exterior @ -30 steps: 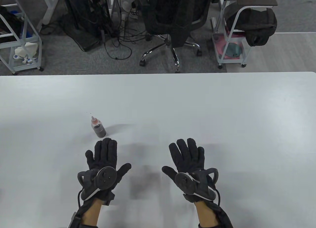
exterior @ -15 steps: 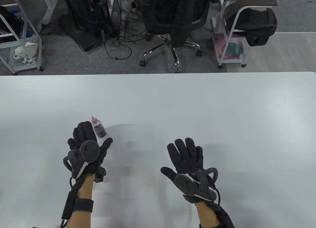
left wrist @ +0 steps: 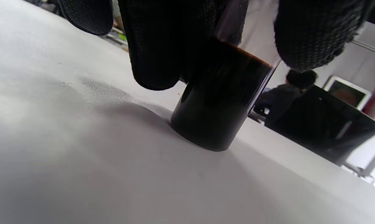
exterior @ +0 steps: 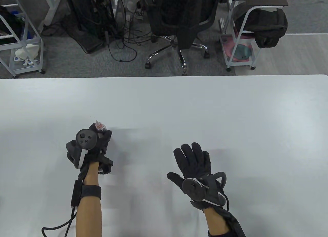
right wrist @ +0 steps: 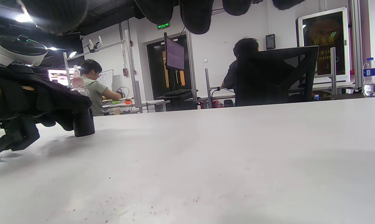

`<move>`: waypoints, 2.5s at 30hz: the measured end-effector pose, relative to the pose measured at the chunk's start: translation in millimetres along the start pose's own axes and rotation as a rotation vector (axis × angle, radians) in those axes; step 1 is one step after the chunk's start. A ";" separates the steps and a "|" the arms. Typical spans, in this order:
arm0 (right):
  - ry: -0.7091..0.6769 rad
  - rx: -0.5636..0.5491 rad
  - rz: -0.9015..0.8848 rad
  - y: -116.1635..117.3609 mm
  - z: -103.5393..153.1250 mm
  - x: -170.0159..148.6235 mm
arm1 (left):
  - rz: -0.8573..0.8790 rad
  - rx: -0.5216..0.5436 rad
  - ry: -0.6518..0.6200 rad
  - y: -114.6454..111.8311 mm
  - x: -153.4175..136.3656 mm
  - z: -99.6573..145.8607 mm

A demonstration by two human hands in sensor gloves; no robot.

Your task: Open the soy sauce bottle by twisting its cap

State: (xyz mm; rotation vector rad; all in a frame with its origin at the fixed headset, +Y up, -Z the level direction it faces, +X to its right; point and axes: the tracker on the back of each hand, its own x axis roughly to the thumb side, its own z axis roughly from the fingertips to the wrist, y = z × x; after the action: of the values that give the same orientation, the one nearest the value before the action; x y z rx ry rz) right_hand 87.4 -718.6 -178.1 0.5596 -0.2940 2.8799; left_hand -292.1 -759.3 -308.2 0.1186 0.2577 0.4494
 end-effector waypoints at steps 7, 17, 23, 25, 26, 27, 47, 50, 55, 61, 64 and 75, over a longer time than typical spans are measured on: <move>-0.008 0.002 -0.004 -0.3 0.9 2.2 | -0.023 -0.036 -0.204 15.5 25.2 34.9; -0.056 -0.016 -0.050 1.1 6.6 17.3 | -0.092 -0.044 -0.480 14.3 69.0 114.0; -0.058 -0.110 -0.255 -1.5 10.6 26.7 | -0.093 -0.072 -0.610 5.9 92.6 150.4; -0.055 -0.158 -0.317 -2.7 12.4 30.2 | -0.059 -0.085 -0.636 0.5 97.8 157.0; -0.056 -0.185 -0.348 -3.0 13.0 32.8 | -0.074 -0.105 -0.654 -4.2 100.7 160.4; -0.055 -0.196 -0.362 -3.4 13.4 34.4 | -0.096 -0.107 -0.665 -7.0 102.1 162.8; -0.205 -0.019 -0.225 -6.0 3.7 46.6 | -0.147 -0.160 -0.801 -18.9 111.8 176.3; -0.260 -0.112 -0.152 -10.1 10.9 54.3 | -0.102 -0.160 -0.803 -18.4 109.8 171.9; -0.197 -0.193 -0.225 -8.8 15.6 54.9 | -0.050 -0.157 -0.798 -13.7 109.5 174.8; -0.183 -0.185 -0.165 -10.5 12.5 52.8 | -0.064 -0.153 -0.815 -13.1 109.4 177.1; -0.245 -0.125 -0.267 -11.3 12.7 50.3 | -0.037 -0.165 -0.799 -11.4 105.0 173.5; -0.200 -0.115 -0.224 -10.5 9.7 50.9 | -0.068 -0.161 -0.829 -12.4 106.5 175.6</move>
State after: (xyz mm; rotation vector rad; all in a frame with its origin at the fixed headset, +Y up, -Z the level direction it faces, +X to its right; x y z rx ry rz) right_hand 46.8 -703.2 -147.9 0.8057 -0.3970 2.5773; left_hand -146.7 -733.1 -165.0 0.1288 -0.5866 0.3205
